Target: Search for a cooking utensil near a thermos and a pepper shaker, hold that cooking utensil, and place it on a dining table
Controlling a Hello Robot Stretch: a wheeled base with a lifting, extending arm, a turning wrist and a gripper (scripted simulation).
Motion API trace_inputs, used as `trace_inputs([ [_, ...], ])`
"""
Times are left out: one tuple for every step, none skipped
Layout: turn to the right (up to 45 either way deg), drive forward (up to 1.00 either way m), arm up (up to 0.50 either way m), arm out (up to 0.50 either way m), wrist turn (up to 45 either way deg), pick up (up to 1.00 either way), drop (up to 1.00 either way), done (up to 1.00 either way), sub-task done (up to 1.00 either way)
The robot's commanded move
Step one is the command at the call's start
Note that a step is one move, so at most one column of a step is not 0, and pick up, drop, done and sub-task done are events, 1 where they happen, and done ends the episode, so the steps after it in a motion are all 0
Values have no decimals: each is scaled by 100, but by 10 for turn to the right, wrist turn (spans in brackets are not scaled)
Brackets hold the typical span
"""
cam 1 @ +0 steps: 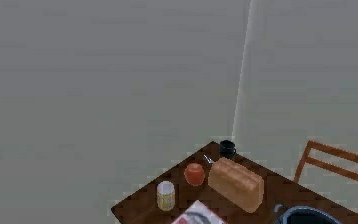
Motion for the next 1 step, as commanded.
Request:
trace_inputs([
  [0, 0, 0, 0, 0, 0, 0, 100, 0],
])
